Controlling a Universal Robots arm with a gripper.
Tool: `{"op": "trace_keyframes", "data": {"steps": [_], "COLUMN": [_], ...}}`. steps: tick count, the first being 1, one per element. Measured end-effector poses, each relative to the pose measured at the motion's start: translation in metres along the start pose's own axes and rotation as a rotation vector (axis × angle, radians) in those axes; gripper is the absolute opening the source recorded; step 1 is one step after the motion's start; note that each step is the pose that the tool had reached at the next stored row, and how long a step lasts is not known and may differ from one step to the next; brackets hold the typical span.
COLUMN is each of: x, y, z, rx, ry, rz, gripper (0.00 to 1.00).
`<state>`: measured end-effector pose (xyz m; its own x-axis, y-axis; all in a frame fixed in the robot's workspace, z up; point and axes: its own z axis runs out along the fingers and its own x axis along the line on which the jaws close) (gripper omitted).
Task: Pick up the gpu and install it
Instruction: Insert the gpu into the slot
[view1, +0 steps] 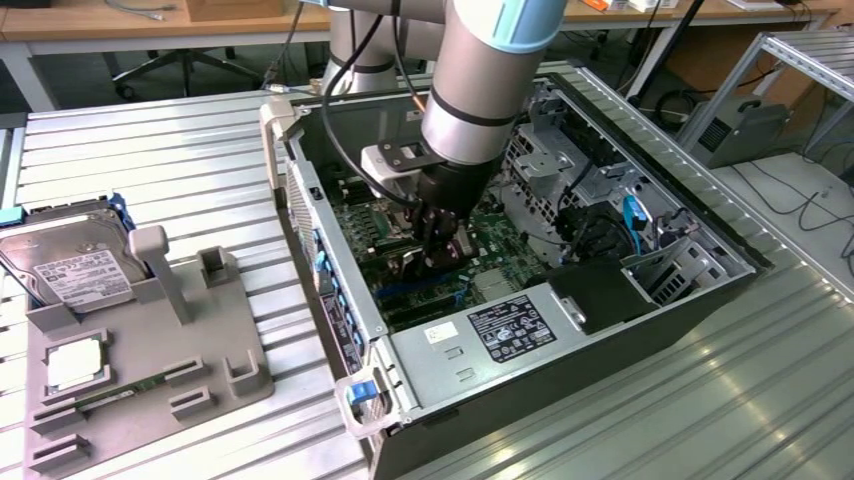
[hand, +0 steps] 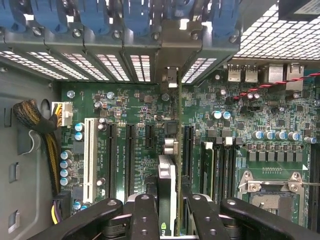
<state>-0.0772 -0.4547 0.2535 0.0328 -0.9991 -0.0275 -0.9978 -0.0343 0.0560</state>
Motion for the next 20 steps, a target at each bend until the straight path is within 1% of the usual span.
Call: {"op": "trace_keyframes", "data": {"steps": [4, 10, 20], "x": [0.0003, 0.0004, 0.0005], "y": [0.0000, 0.0000, -0.0005], "z": [0.0000, 0.0000, 0.0000], "rx": [0.0000, -0.0001, 0.0004], "ry": [-0.0036, -0.0058, -0.0058], "rz": [-0.006, -0.009, -0.017], "gripper": [0.27, 0.27, 0.27]}}
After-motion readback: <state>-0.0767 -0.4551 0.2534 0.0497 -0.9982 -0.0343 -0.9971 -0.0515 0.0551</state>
